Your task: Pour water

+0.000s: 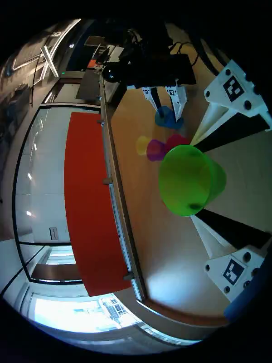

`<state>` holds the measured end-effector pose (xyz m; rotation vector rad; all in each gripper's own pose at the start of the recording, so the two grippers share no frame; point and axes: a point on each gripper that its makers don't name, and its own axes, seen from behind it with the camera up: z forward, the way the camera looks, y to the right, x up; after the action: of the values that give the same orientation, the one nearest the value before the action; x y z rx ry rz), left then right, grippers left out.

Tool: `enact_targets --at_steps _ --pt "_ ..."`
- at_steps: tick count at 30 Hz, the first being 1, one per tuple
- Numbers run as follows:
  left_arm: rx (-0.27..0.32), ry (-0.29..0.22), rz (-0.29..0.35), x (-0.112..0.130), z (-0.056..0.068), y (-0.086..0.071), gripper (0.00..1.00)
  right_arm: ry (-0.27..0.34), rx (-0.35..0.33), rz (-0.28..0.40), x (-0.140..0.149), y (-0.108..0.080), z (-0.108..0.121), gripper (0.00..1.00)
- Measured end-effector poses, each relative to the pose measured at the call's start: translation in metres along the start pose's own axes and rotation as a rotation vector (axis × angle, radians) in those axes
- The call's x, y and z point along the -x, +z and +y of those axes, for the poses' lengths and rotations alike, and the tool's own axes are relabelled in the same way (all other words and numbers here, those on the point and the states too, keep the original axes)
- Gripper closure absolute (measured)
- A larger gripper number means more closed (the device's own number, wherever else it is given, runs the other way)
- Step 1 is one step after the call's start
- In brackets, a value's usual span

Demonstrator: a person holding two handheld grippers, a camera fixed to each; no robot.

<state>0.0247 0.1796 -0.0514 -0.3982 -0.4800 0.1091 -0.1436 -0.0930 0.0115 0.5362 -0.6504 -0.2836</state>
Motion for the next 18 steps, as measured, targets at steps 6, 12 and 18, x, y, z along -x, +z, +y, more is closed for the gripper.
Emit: enact_targets --at_steps 6,12,18 --pt "0.0 0.003 -0.004 0.001 0.001 0.0 0.17 0.006 -0.003 0.012 -0.001 0.0 -0.001 0.12" --pt "0.001 0.007 -0.005 0.001 0.002 0.001 0.17 0.015 -0.006 0.025 -0.002 -0.002 -0.001 0.13" --pt "0.006 0.005 0.0 -0.001 0.002 0.003 0.17 0.018 -0.002 0.044 -0.01 -0.011 0.002 0.13"
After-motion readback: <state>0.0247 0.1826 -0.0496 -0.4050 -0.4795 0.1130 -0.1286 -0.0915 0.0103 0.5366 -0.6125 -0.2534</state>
